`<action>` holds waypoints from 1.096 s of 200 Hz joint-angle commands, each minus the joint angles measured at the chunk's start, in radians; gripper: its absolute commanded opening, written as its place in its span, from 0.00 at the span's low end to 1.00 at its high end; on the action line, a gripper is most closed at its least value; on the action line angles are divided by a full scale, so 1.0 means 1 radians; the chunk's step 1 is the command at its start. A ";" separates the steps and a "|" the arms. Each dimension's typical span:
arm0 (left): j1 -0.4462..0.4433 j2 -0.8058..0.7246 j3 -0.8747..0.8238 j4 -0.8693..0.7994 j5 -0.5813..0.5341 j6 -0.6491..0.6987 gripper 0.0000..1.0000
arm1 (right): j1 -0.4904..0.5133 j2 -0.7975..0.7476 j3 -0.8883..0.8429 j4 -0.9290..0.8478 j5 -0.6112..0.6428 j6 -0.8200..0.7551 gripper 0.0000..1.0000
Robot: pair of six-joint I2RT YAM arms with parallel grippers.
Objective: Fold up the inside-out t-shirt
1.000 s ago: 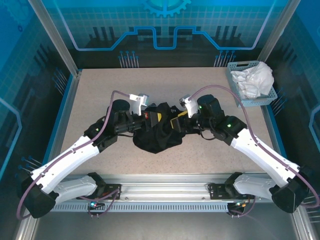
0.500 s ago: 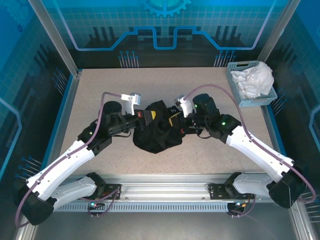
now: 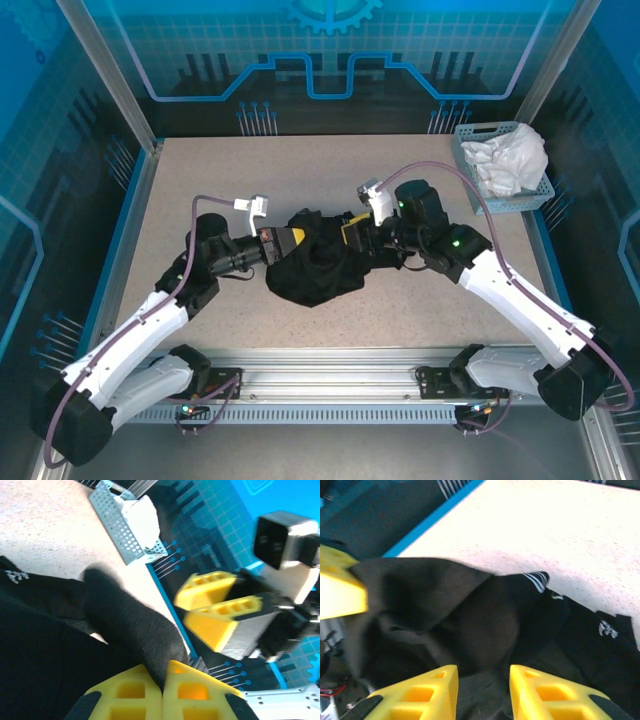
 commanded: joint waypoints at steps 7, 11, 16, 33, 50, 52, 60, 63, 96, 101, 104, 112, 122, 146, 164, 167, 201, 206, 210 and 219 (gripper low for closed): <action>0.006 -0.033 0.006 0.051 0.051 0.000 0.00 | 0.071 -0.071 0.008 0.013 0.041 -0.103 0.39; 0.006 -0.032 0.006 0.052 0.051 0.001 0.00 | 0.078 -0.079 -0.001 0.035 0.011 -0.111 0.39; 0.006 -0.032 0.006 0.052 0.050 0.001 0.00 | 0.082 -0.087 -0.012 0.060 -0.031 -0.114 0.39; 0.006 -0.030 0.007 0.055 0.051 -0.001 0.00 | 0.081 -0.075 -0.021 0.108 -0.167 -0.108 0.39; 0.006 -0.029 0.008 0.055 0.051 -0.002 0.00 | 0.082 -0.037 -0.009 0.123 -0.216 -0.093 0.39; 0.006 -0.029 0.009 0.055 0.051 -0.001 0.00 | 0.082 -0.032 -0.007 0.123 -0.219 -0.093 0.39; 0.006 -0.031 0.010 0.054 0.055 -0.001 0.00 | 0.082 -0.014 -0.002 0.129 -0.226 -0.090 0.40; 0.006 -0.030 0.011 0.054 0.056 -0.001 0.00 | 0.081 -0.007 0.000 0.133 -0.229 -0.089 0.40; 0.006 -0.033 0.014 0.051 0.062 -0.001 0.00 | 0.071 0.051 0.015 0.169 -0.268 -0.087 0.41; 0.006 -0.034 0.014 0.049 0.062 0.001 0.00 | 0.071 0.058 0.016 0.175 -0.273 -0.084 0.41; 0.007 -0.034 0.013 0.049 0.061 0.001 0.00 | 0.071 0.062 0.018 0.177 -0.276 -0.085 0.41; 0.006 -0.034 0.013 0.047 0.061 0.001 0.00 | 0.070 0.071 0.022 0.184 -0.286 -0.084 0.41; 0.006 -0.037 0.014 0.046 0.062 0.002 0.00 | 0.069 0.082 0.028 0.189 -0.295 -0.083 0.41; 0.006 -0.037 0.014 0.044 0.061 0.004 0.00 | 0.070 0.097 0.039 0.195 -0.303 -0.084 0.40; 0.006 -0.036 0.013 0.044 0.062 0.004 0.00 | 0.068 0.104 0.046 0.189 -0.297 -0.091 0.37; 0.006 -0.036 0.014 0.044 0.061 0.005 0.00 | 0.067 0.105 0.047 0.189 -0.295 -0.091 0.36; 0.006 -0.034 0.012 0.045 0.061 0.007 0.00 | 0.064 0.104 0.048 0.194 -0.299 -0.102 0.20; 0.006 -0.033 0.012 0.046 0.061 0.007 0.00 | 0.065 0.105 0.050 0.193 -0.300 -0.105 0.16; 0.006 -0.033 0.012 0.044 0.062 0.007 0.00 | 0.065 0.104 0.050 0.191 -0.300 -0.107 0.13; 0.006 -0.034 0.012 0.044 0.059 0.007 0.00 | 0.065 0.100 0.050 0.185 -0.296 -0.115 0.06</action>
